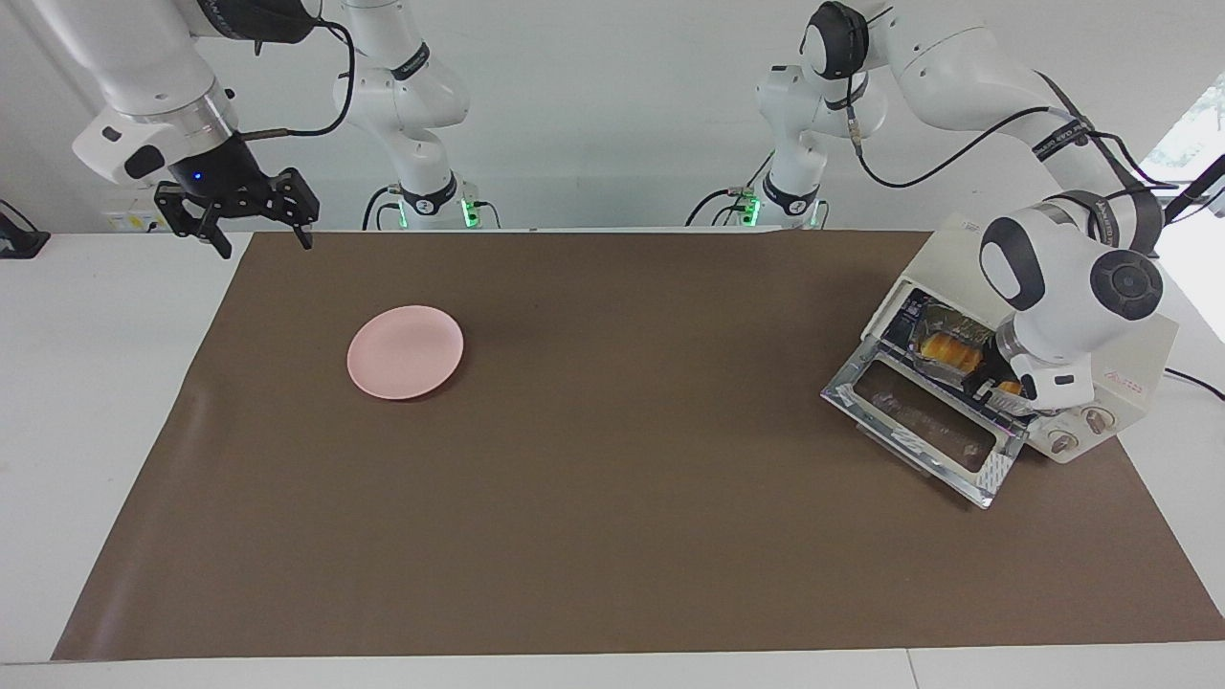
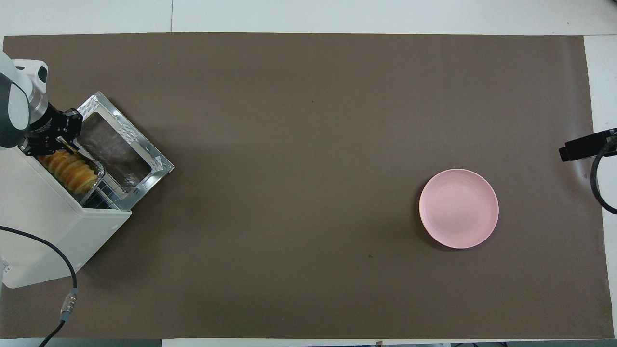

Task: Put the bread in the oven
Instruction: 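Lower the foil tray into the oven with the left gripper, then open the left gripper and lift it away from the tray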

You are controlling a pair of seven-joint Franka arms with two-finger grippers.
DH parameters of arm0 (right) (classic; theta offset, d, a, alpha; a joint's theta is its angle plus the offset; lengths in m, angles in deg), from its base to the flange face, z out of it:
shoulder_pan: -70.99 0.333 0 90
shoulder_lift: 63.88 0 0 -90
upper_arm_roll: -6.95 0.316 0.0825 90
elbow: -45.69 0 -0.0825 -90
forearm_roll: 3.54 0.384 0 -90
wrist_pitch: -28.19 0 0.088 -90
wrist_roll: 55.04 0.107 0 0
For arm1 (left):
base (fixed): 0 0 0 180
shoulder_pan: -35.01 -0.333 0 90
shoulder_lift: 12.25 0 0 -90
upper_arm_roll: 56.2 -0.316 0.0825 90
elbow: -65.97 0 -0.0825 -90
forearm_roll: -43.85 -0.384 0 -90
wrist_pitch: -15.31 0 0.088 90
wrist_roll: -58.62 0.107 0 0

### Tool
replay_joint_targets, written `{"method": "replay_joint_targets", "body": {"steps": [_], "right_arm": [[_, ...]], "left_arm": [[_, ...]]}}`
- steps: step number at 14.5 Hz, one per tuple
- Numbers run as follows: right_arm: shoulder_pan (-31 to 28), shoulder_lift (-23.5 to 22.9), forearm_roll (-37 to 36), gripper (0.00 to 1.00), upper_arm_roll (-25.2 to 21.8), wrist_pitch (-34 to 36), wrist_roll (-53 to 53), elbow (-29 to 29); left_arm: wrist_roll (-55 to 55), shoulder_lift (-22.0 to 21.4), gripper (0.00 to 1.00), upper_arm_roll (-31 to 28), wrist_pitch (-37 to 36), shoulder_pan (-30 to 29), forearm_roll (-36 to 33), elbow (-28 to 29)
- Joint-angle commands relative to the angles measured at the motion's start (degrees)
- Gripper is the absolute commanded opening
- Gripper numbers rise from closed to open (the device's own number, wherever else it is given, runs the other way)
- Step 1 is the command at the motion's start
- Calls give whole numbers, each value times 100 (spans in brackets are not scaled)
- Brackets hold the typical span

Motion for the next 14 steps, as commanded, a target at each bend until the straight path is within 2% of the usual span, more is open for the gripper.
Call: {"method": "replay_joint_targets", "body": {"steps": [1,6,9,12,14], "right_arm": [[-92,32,-44,100,68,35,-67,-48],[-92,32,-44,100,76,35,-67,-48],[-92,32,-44,100,68,35,-67,-48],[-92,32,-35,100,68,35,-67,-48],[-92,32,-44,100,68,26,-67,-48]], "left_arm": [[175,-209,100,-12,245,66,-195,241],[404,-235,100,23,957,461,-98,92],[413,-235,100,58,1194,707,313,38],[413,-305,100,23,872,1155,333,30],[570,-375,100,23,537,1183,289,-102]]}}
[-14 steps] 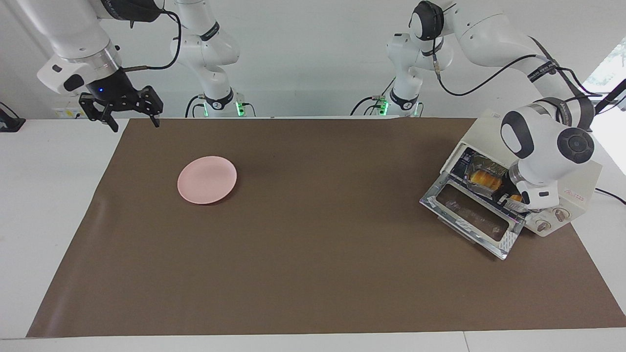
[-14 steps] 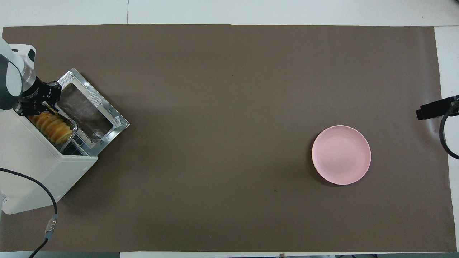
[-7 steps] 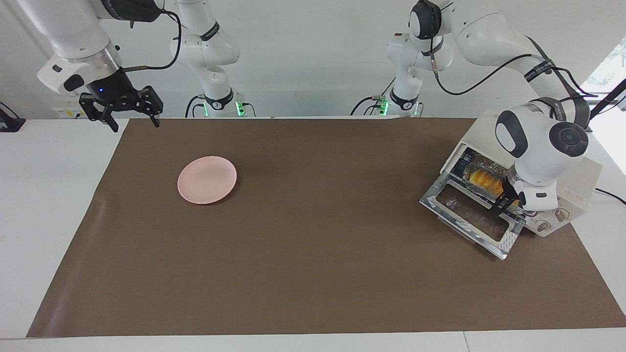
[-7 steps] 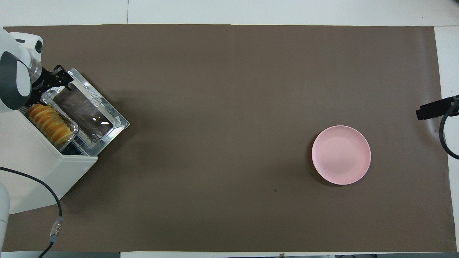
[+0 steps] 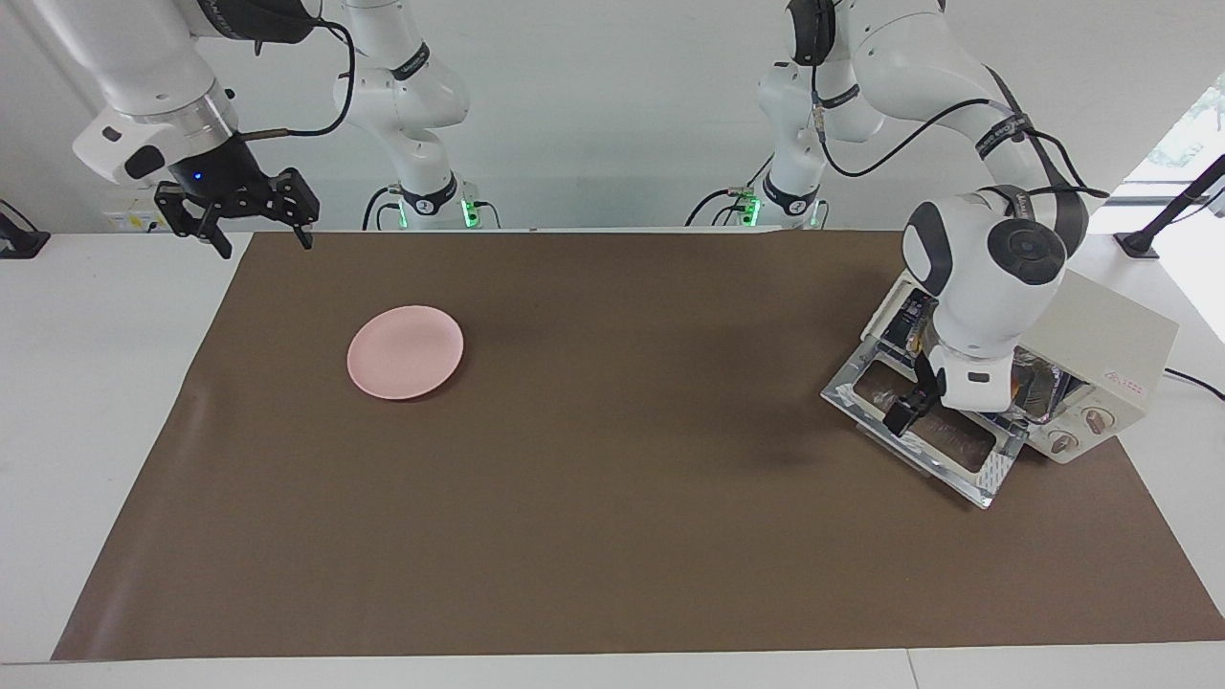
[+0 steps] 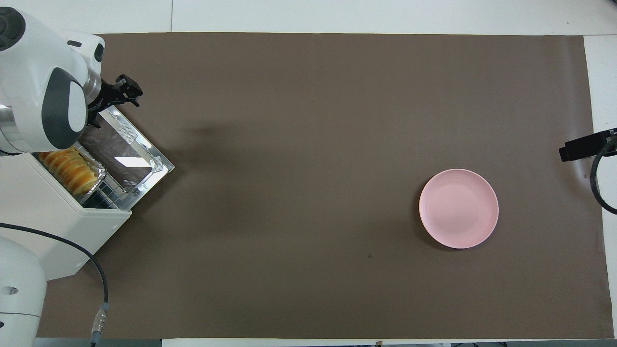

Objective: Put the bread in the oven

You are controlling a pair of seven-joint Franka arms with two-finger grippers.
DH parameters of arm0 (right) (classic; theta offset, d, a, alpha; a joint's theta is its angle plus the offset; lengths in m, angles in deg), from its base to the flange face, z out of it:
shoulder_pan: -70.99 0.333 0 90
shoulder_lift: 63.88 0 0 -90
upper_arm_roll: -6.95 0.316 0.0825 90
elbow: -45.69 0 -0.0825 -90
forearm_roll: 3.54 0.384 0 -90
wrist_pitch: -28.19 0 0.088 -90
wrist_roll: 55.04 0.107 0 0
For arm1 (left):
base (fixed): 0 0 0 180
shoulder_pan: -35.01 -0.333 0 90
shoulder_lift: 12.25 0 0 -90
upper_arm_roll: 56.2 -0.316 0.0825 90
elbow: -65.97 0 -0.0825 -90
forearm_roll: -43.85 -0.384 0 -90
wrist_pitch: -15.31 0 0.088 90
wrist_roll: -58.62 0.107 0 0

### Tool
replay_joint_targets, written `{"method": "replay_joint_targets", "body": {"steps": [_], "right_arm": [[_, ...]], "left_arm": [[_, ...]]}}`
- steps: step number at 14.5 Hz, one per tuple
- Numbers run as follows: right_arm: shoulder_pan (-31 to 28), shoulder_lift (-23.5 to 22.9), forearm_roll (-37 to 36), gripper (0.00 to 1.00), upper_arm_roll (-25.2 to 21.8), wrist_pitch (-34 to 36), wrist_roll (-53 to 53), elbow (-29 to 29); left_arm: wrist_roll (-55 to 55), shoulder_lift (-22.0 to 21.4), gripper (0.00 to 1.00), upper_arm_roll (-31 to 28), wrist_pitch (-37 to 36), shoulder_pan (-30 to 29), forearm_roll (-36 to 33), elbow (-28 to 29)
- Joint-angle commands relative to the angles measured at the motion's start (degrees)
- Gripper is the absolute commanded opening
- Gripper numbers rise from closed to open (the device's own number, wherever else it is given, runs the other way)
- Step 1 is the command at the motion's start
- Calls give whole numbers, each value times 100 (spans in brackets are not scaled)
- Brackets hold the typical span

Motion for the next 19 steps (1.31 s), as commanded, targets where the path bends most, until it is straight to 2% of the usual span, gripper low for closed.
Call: {"method": "replay_joint_targets", "body": {"steps": [1,3,5,7,10,13,14,17,18,19], "right_arm": [[-92,32,-44,100,68,35,-67,-48],[-92,32,-44,100,68,26,-67,-48],[-92,32,-44,100,68,35,-67,-48],[-92,32,-44,100,68,35,-67,-48],[-92,32,-44,100,68,35,-67,-48],[-92,32,-44,100,68,35,-67,-48],[-92,32,-44,100,68,35,-67,-48],[-92,32,-44,100,68,35,-67,-48],[-92,32,-44,100,68,35,-67,-48],[-92,32,-35,100,68,35,-67,-48]], "left_arm": [[367,-302,100,-56,-691,88,15,-142],[893,-748,100,-38,-1656,122,24,-205],[957,-1127,100,-82,-2457,289,6,-222],[992,-1540,100,-21,-2611,333,-3,-231],[966,-1857,100,-21,-2987,553,-11,-284],[984,-2375,100,49,-3435,589,-11,-346],[931,-2551,100,406,-3567,502,-90,-328],[895,-2825,100,664,-3709,501,-442,-328],[992,-2973,100,1004,-3657,153,-477,-249],[1262,-2940,100,1425,-3509,-634,-477,-257]]}}
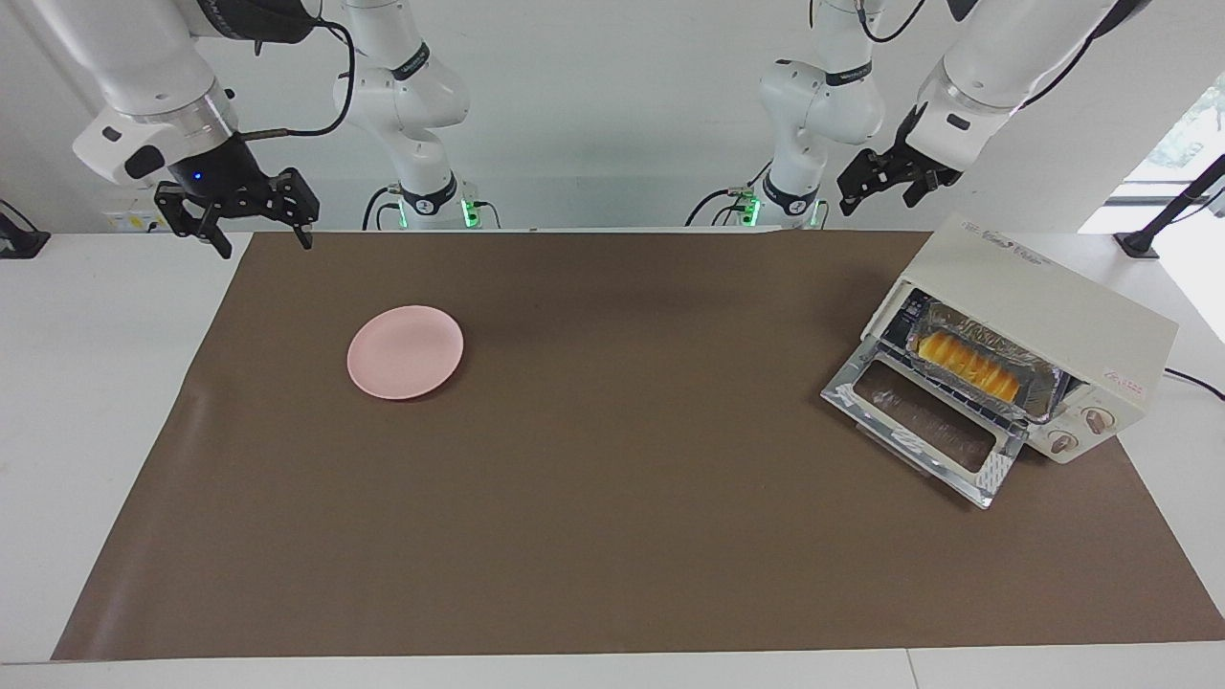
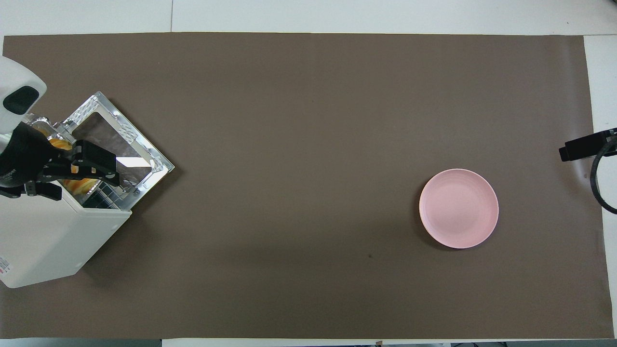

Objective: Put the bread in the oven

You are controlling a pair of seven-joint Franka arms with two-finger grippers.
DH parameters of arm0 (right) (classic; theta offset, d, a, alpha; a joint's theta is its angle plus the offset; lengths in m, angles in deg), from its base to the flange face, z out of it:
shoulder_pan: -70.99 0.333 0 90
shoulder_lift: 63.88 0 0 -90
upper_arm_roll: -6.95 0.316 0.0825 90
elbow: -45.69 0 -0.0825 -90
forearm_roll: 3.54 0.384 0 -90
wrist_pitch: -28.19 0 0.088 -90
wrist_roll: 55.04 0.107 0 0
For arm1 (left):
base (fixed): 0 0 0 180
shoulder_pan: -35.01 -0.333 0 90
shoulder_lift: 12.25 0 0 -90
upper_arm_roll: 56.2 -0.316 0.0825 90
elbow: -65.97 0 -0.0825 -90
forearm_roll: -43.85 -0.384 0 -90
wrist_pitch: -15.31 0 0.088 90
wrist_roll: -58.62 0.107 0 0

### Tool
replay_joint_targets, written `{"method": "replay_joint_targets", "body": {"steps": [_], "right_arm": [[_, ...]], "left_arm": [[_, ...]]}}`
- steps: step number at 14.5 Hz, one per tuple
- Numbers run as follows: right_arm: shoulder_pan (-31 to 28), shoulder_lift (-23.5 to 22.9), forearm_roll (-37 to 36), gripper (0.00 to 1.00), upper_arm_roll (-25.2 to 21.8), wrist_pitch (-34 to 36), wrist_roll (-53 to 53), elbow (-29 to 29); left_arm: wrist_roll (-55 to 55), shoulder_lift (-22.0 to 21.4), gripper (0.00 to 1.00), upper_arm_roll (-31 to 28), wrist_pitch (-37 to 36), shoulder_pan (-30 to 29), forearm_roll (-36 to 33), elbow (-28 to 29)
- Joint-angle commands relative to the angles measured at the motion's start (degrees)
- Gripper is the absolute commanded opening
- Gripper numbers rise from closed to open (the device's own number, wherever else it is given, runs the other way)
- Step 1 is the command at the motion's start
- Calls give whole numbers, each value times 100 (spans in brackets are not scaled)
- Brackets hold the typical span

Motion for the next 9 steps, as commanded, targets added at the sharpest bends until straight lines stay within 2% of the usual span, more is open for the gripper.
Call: {"method": "replay_joint_targets", "body": {"steps": [1,2,4,9], "right_arm": [[-92,32,-44,100,68,35,-67,-48],[-92,32,-44,100,68,35,-67,-48],[-92,32,-44,100,68,26,-67,-48],[-92,32,-44,100,68,35,-67,-48]], "left_arm": [[739,-132,100,1249,248,-1800,-102,124],[1022,-114,100,1847,250,-2644,-137,115],[1138,-70,100,2894,232,-3869,-155,115],[1165,44,100,3057,83,-4138,-243,71]]}}
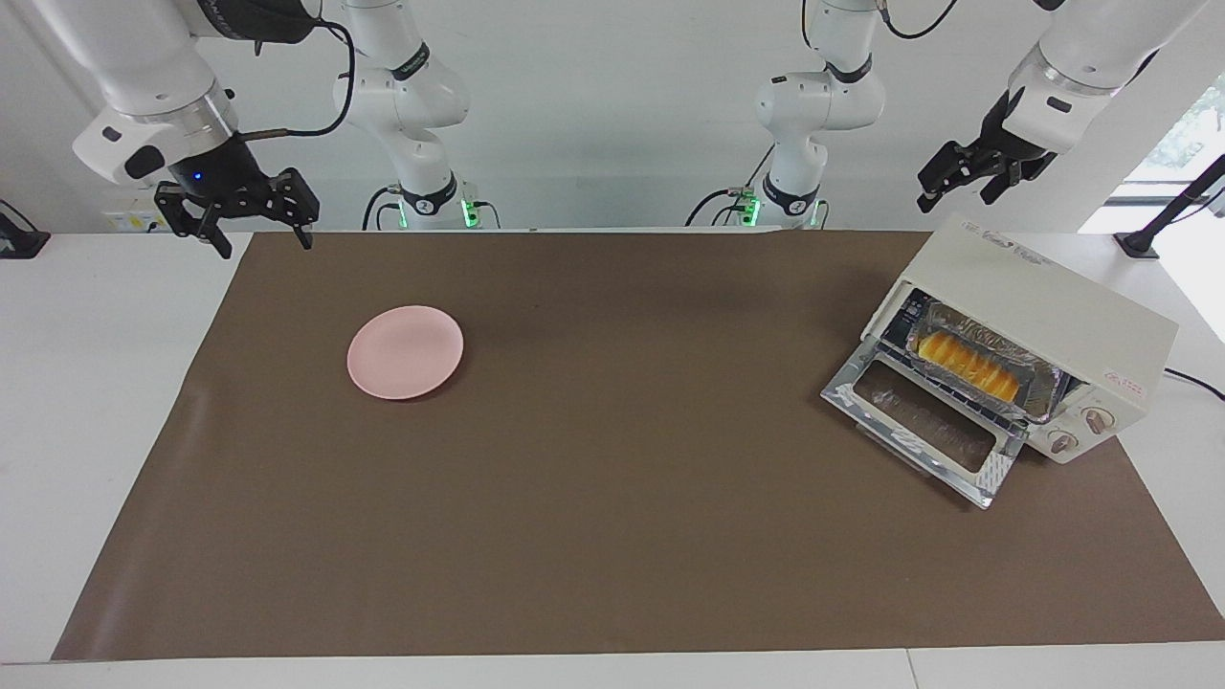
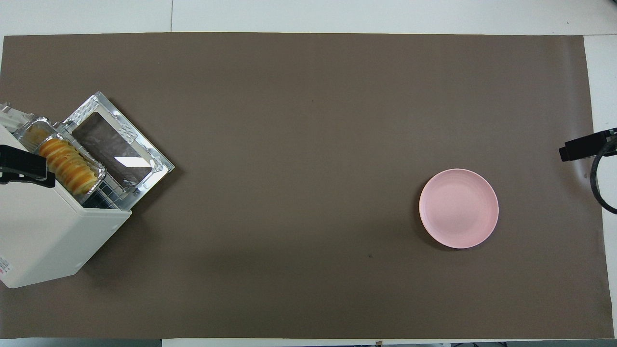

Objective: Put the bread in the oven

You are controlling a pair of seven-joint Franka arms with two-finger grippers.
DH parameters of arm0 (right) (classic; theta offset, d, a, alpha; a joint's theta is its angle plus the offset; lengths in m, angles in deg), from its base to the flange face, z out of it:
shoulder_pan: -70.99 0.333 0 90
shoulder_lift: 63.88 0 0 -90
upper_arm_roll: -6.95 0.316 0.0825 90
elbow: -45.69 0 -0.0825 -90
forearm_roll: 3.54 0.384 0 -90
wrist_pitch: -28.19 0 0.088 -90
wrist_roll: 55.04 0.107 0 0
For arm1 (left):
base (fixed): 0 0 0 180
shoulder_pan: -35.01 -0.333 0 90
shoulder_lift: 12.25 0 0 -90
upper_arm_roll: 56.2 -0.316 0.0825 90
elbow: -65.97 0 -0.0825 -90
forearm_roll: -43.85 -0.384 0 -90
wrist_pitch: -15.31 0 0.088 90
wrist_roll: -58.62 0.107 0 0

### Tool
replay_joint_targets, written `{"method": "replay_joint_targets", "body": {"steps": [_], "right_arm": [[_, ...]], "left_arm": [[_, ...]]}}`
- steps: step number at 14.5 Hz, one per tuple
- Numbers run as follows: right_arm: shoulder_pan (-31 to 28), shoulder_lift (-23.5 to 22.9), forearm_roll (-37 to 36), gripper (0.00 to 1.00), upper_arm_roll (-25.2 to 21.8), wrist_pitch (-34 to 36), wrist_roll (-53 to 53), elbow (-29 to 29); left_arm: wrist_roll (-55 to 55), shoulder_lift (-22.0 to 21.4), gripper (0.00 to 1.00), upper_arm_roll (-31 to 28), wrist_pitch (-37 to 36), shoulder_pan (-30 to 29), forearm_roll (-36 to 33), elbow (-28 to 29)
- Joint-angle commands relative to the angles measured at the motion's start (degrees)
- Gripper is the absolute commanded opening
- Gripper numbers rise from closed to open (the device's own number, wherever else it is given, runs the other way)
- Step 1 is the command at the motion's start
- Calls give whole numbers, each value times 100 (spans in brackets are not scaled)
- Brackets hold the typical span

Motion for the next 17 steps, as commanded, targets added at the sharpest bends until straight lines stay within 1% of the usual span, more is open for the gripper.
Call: {"method": "replay_joint_targets", "body": {"steps": [1,3,6,8,11,13,17], "right_arm": [[-92,32,-44,100,68,35,-67,-48],[-92,32,-44,100,68,35,-67,-48],[-92,32,-44,100,68,35,-67,-48],[-92,32,-44,100,76,35,-67,-48],[-92,32,-44,100,68,35,-67,-48],[-92,32,-44,100,68,35,-67,-48],[-92,32,-44,100,68,35,-67,-48]], "left_arm": [[47,44,100,243,42,-247,-105,33],[38,62,100,446,156,-310,-122,50],[47,-35,100,438,86,-257,-140,191],[178,-18,100,455,253,-231,-158,183],[565,-44,100,455,551,-230,-140,375],[750,-44,100,447,954,-291,-140,551],[733,79,100,438,992,-389,-149,736]]}}
